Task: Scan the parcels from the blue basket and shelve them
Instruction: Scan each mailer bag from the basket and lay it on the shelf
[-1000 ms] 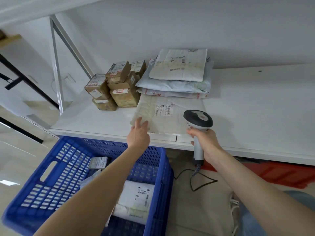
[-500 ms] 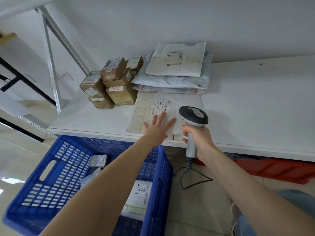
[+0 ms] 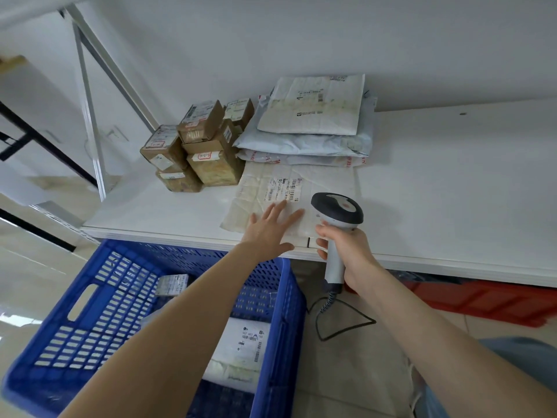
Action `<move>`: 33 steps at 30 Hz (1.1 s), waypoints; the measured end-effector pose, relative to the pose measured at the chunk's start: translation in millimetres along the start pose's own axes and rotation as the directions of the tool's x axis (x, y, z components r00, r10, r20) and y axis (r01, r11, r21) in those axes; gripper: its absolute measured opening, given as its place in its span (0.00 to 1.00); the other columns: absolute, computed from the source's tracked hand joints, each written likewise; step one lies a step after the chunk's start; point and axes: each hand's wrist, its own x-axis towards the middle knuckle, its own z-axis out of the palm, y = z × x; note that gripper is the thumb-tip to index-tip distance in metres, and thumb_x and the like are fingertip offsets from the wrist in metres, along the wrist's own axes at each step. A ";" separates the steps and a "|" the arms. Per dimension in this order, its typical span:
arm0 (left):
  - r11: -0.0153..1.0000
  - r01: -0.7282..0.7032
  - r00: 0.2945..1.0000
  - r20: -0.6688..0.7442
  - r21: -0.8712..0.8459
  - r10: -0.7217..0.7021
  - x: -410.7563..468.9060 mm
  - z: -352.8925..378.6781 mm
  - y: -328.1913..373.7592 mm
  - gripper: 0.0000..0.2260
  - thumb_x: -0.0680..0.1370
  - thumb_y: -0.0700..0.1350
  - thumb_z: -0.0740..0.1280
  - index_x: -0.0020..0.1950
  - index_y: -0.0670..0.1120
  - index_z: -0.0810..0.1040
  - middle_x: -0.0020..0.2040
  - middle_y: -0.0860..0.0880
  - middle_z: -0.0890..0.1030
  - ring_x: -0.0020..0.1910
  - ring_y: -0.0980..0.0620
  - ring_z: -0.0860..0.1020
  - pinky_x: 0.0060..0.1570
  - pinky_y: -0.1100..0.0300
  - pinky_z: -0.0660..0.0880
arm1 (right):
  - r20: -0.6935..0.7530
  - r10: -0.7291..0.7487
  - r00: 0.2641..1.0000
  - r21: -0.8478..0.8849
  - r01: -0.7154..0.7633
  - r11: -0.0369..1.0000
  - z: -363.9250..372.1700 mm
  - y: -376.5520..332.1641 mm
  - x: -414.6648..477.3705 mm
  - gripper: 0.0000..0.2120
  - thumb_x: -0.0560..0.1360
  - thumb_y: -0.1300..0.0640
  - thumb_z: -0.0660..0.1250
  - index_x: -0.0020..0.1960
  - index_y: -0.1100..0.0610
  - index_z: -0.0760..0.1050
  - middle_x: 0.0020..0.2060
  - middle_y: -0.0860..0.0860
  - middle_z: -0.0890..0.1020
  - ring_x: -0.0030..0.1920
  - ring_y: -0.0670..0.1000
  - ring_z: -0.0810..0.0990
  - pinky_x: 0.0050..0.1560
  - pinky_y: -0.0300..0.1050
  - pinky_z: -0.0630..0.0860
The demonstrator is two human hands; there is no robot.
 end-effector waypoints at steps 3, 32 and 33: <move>1.000 0.011 1.000 0.002 -0.005 -0.011 -12.7 0.8 -2.1 0.38 0.78 0.55 0.65 0.78 0.58 0.42 0.79 0.48 0.42 0.78 0.45 0.44 0.73 0.38 0.50 | 0.015 0.001 1.000 -0.012 -0.001 1.000 1.9 0.3 -9.9 0.07 0.73 0.63 0.72 0.50 0.59 0.79 0.41 0.53 0.81 0.41 0.49 0.81 0.40 0.41 0.79; 0.697 0.638 0.726 0.556 -0.327 -0.404 -201.2 240.6 -194.3 0.31 0.77 0.50 0.68 0.75 0.45 0.59 0.73 0.41 0.60 0.66 0.39 0.69 0.61 0.47 0.71 | 0.090 0.528 0.845 -0.578 -0.387 0.718 202.3 203.9 5.4 0.09 0.77 0.57 0.67 0.50 0.63 0.72 0.35 0.59 0.80 0.27 0.50 0.75 0.28 0.42 0.73; 0.671 0.660 0.704 0.587 -0.337 -0.398 -199.2 254.7 -194.1 0.31 0.76 0.50 0.69 0.75 0.44 0.60 0.72 0.40 0.61 0.66 0.39 0.70 0.62 0.47 0.71 | 0.071 0.538 0.840 -0.587 -0.401 0.703 202.3 214.2 13.4 0.10 0.77 0.57 0.67 0.51 0.63 0.72 0.35 0.59 0.81 0.26 0.49 0.75 0.28 0.42 0.73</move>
